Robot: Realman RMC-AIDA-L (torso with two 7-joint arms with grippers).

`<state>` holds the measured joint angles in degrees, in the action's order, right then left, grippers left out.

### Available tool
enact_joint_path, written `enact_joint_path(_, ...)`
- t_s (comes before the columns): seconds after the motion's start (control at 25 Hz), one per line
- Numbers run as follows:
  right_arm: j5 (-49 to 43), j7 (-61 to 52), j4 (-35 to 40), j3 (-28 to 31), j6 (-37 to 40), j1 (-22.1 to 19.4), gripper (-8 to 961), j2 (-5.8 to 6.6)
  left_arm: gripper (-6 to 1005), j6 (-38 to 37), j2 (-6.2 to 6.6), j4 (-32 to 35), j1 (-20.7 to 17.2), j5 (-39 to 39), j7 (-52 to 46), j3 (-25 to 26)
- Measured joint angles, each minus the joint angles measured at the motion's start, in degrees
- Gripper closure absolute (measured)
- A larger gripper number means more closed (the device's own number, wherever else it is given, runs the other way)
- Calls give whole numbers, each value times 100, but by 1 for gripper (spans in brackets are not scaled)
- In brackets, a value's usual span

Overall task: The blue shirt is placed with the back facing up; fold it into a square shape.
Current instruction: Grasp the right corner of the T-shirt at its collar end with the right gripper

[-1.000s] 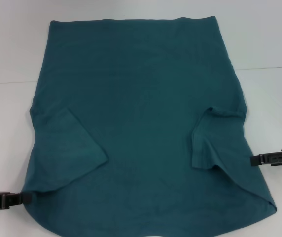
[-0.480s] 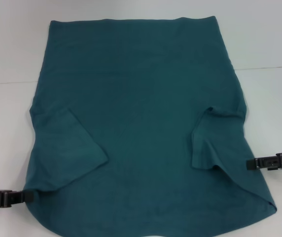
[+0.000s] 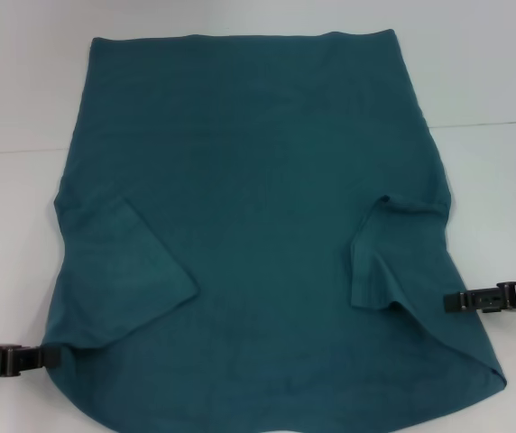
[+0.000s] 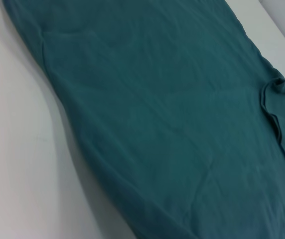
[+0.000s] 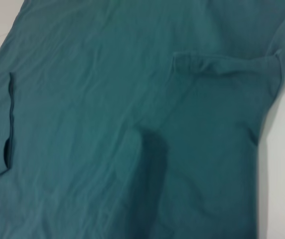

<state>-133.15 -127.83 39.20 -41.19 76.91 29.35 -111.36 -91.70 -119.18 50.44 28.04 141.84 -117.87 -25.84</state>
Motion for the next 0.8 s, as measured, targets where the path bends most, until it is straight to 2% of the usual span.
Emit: enact_joint_path(0.8, 0, 23, 17, -24, 44, 35, 13, -51, 982, 49, 1, -18, 3, 0, 2, -8)
